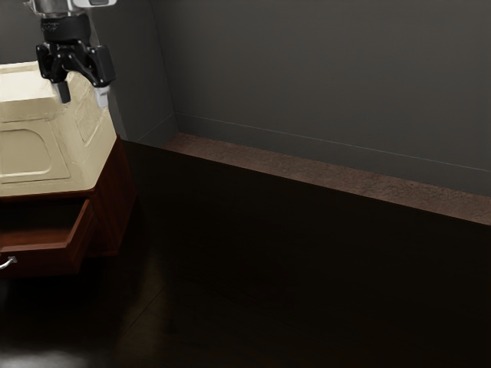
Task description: Push the drawer handle with one arm to close the drawer
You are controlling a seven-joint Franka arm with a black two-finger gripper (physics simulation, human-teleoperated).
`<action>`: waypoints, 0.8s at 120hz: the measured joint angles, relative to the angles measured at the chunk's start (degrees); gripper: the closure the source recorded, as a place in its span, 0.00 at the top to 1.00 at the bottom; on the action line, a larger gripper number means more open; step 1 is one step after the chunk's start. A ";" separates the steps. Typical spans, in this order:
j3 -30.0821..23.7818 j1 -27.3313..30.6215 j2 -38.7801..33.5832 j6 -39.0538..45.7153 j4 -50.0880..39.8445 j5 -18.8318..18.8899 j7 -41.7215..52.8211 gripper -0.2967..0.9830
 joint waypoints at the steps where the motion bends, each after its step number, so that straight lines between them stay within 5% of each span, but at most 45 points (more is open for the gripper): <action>1: 0.00 0.20 0.00 0.53 -0.01 0.00 0.03 0.76; 22: -0.29 5.45 -0.52 7.67 0.87 0.12 0.54 0.75; 35: -4.90 11.16 -7.03 8.58 14.15 1.54 0.63 0.75; 52: -6.89 11.19 -8.60 9.19 13.26 1.76 0.63 0.75; 63: -9.27 10.87 -15.18 11.56 -5.27 1.51 0.40 0.75; 83: -17.30 16.66 -47.30 20.79 -55.28 -0.56 -0.14 0.75; 96: -17.88 18.19 -59.91 25.19 -74.63 -0.95 -0.39 0.75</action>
